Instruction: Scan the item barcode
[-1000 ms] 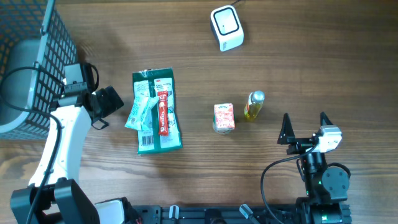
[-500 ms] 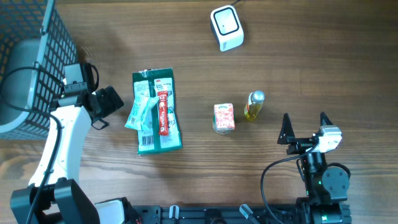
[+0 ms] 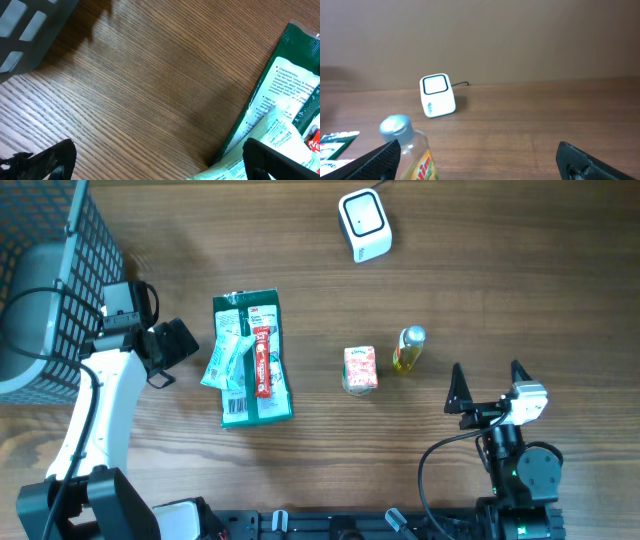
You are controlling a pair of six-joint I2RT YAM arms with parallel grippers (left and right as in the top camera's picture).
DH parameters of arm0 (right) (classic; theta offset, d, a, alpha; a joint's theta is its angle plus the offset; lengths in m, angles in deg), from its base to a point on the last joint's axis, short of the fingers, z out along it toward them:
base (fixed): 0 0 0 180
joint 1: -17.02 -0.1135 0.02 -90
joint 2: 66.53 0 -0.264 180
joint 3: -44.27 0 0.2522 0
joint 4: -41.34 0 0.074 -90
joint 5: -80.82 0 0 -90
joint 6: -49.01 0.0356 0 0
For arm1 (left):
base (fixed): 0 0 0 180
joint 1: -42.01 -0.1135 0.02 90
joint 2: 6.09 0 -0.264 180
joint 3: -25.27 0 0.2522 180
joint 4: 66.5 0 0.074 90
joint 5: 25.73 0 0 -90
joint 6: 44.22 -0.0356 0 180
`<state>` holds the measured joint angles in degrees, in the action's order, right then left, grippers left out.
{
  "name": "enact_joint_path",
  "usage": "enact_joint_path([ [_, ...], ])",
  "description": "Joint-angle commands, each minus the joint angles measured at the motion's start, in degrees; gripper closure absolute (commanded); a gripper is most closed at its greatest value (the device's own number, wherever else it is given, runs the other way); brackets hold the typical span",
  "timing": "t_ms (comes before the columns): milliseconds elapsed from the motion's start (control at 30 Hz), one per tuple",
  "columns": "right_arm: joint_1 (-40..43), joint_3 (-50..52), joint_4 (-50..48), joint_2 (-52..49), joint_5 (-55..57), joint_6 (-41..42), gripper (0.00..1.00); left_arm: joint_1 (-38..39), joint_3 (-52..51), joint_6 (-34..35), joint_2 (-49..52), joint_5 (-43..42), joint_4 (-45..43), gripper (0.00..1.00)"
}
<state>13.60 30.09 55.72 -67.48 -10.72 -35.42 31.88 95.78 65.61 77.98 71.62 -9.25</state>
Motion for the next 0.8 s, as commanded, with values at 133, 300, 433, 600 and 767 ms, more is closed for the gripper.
enact_joint_path([
  [133, 0.3, -11.1, 9.9, 0.2, -1.9, 2.1, 0.0, -0.3, 1.0, -0.1, -1.0, -0.7, -0.2, 0.0],
  [300, 0.3, -21.9, 20.1, -1.6, -0.6, 3.9, 0.0, -0.3, 1.0, -0.1, -1.0, -0.7, -0.2, 0.0],
  [433, 0.3, -34.7, 27.8, -9.0, -1.7, 5.6, 0.0, -0.3, 1.0, -0.1, -1.0, -0.7, -0.2, 0.0],
  [600, 0.3, -56.3, 45.8, -28.7, -6.1, 12.3, 0.0, -0.3, 1.0, -0.1, -1.0, -0.7, -0.2, 0.0],
  [767, 0.3, -76.8, 65.9, -50.9, -7.5, 12.6, 0.0, -0.3, 1.0, -0.1, -1.0, -0.7, -0.2, 0.0],
])
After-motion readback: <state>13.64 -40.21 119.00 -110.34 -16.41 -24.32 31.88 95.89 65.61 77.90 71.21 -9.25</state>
